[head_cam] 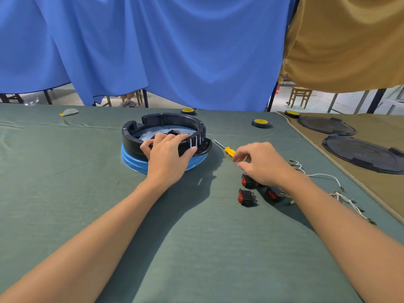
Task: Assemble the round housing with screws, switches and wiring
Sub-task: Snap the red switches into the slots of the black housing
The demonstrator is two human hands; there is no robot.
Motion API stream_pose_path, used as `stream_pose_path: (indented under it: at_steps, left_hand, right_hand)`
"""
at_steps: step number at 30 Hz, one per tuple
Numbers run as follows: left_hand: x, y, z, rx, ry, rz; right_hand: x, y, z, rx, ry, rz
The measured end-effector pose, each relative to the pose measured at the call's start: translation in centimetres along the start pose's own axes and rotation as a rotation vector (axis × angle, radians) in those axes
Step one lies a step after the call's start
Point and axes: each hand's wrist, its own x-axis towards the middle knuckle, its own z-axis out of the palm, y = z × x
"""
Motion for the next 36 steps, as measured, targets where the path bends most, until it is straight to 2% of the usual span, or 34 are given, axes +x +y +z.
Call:
stream_pose_path:
  at_steps: [3,9,13,19,22,27,36]
  left_hand:
    - [-0.3,-0.6,-0.6,-0.058,0.036,0.0]
    - [-0.7,-1.0,-1.5,-0.176,0.063,-0.056]
    - [-1.1,-0.8,-2.1,-0.175,0.049,-0.058]
    - [-1.7,-1.2,-3.0,-0.183,0.061,-0.034]
    - [-2.1,-1.2,-3.2,-0.124,0.11,0.018]
    - [-1.5,-0.3,-2.9,-0.019,0.159,0.071]
    - [-0.8,-0.7,-2.8,0.118,0.12,0.179]
  right_hand:
    - [-1.8,-0.4,-0.7,0.074,-0.058,-0.049]
    - [-3.8,-0.8,-1.6,0.106,-0.278,-0.096]
    - [-4.6,-1.1,-1.6,-0.061,-0.316,-0.144]
    - [-4.5,-1.9,-1.8,-0.166,-0.375,-0.219]
    - [-4.3,-2.1,-1.3,-0.025,-0.261,-0.241]
    - [-2.6,-4.3,0.7,0.386,0.122,-0.235]
    - [1.3,-5.7,3.5,0.506,0.418,-0.3]
